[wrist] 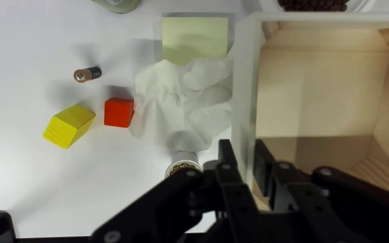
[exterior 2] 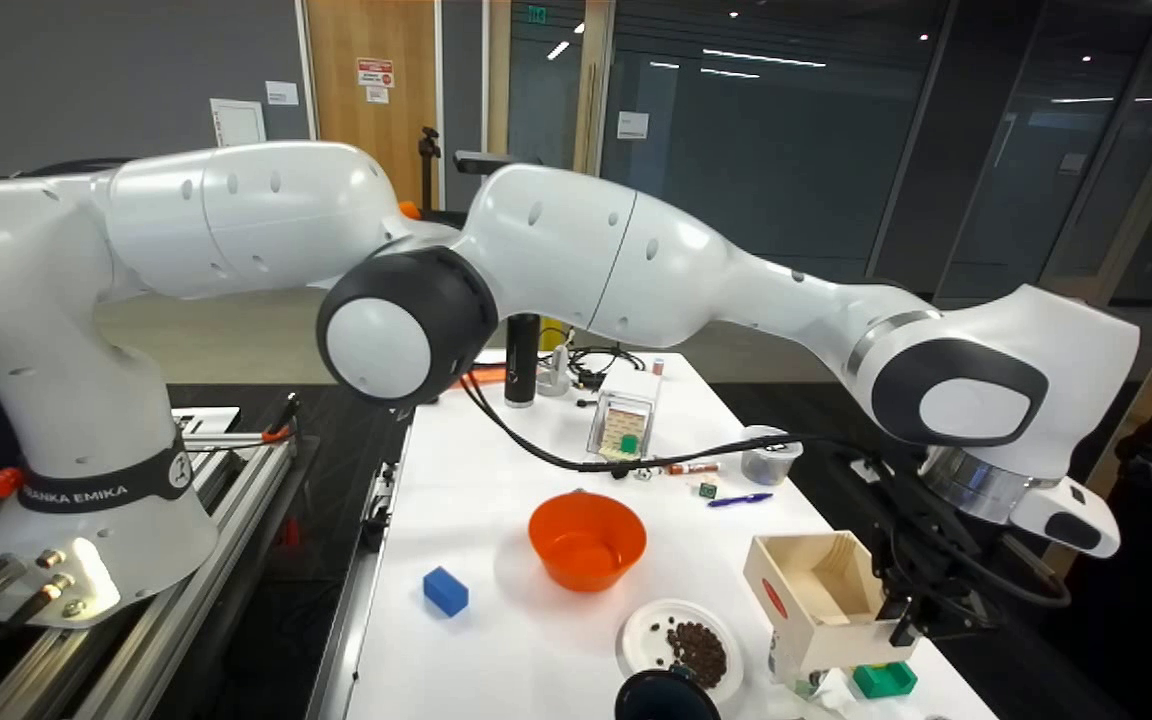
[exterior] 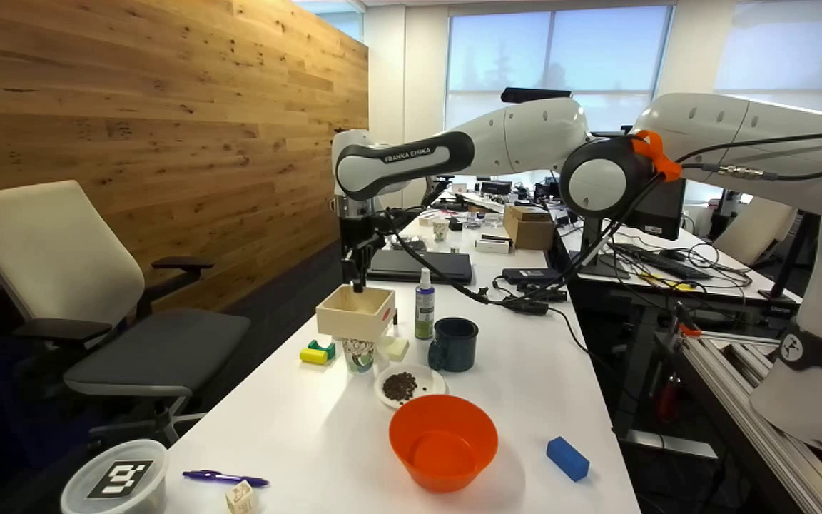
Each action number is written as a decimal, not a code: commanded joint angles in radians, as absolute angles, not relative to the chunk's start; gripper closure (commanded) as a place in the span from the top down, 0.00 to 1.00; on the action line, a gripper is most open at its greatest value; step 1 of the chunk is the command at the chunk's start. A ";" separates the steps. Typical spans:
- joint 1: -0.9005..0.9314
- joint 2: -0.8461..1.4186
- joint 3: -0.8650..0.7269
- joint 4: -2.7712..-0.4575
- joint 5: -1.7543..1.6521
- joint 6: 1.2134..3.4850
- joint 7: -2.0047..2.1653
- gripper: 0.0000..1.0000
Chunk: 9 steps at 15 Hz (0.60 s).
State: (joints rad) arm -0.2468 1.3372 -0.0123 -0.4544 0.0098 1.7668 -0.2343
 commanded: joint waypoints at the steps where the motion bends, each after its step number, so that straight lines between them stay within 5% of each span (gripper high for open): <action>1: -0.253 1.340 -0.009 -0.440 0.009 1.758 -0.269 0.53; 7: -0.254 1.336 -0.017 -0.447 0.006 1.734 -0.255 0.93; 9: -0.272 1.339 0.002 -0.436 0.030 1.757 -0.263 1.00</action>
